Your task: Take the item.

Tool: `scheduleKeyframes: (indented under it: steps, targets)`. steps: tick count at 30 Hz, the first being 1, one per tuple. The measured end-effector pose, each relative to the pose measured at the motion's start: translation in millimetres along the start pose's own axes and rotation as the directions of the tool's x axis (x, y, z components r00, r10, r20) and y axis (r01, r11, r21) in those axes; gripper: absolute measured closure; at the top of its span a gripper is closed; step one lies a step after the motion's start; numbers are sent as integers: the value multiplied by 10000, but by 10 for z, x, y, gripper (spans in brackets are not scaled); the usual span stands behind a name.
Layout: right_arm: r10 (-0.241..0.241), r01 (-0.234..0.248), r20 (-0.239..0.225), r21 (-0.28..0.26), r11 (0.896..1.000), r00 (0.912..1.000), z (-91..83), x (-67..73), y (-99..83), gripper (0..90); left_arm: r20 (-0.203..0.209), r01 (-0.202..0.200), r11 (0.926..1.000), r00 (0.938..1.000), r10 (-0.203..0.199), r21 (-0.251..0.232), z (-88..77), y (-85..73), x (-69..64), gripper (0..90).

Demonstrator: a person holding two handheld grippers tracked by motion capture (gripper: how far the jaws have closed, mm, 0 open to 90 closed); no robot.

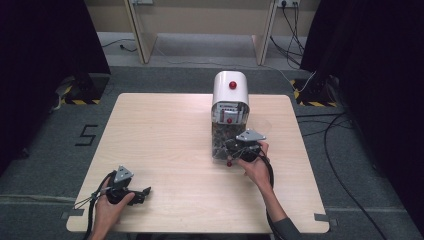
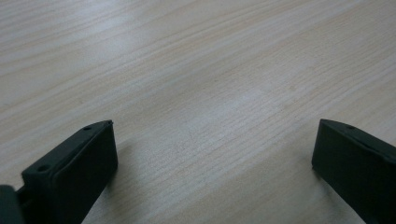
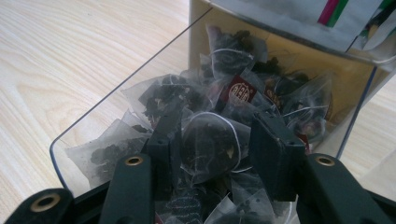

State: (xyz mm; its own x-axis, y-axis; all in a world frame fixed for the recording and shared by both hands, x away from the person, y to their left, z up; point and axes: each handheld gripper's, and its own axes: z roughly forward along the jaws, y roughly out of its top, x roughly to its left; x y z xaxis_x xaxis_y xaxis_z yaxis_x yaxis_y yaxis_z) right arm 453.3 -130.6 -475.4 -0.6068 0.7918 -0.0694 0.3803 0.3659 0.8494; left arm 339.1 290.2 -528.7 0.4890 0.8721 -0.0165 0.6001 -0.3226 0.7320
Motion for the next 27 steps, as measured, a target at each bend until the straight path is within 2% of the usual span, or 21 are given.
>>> scheduleKeyframes:
  steps: [3, 4, 5, 6, 7, 10, 13, 18, 27]
  targets:
    - [30, -30, -5, 75, 10000, 10000, 29, -2, -2, 557, -1, -8, 10000, 10000, 8, 8, -1, 0, 0, 0]
    - [53, -53, -27, 127, 9999, 10000, 39, 3, -8, 576, 0, -8, 10000, 10000, 8, 7, -1, 0, 0, 0]
    - [-133, 134, -44, 122, 9998, 9999, 45, 13, -12, 640, -1, 0, 10000, 10000, 0, 1, 0, 0, 0, 0]
    - [-133, 134, -44, 122, 9998, 9999, 45, 13, -12, 640, -1, 0, 10000, 10000, 0, 1, 0, 0, 0, 0]
    - [-239, 240, -9, 63, 9997, 9997, 44, 13, -15, 698, -1, -6, 10000, 10000, 6, 5, 0, 0, 0, 0]
    - [-352, 352, 67, 23, 9994, 9994, 29, 12, -22, 732, -1, -12, 10000, 10000, 12, 10, -1, 0, 1, 0]
    - [-365, 367, 131, -142, 9992, 9992, 15, -11, -22, 744, -1, -20, 10000, 10000, 20, 15, -1, 0, 1, 0]
    - [-225, 223, -56, -360, 9991, 9997, -27, -27, -11, 748, 1, -8, 10000, 10000, 8, 7, -1, 0, 0, 0]
    - [-121, 109, -126, -924, 9957, 9998, -183, -47, 67, 749, 0, -23, 10000, 10000, 23, 16, -1, 0, 1, 0]
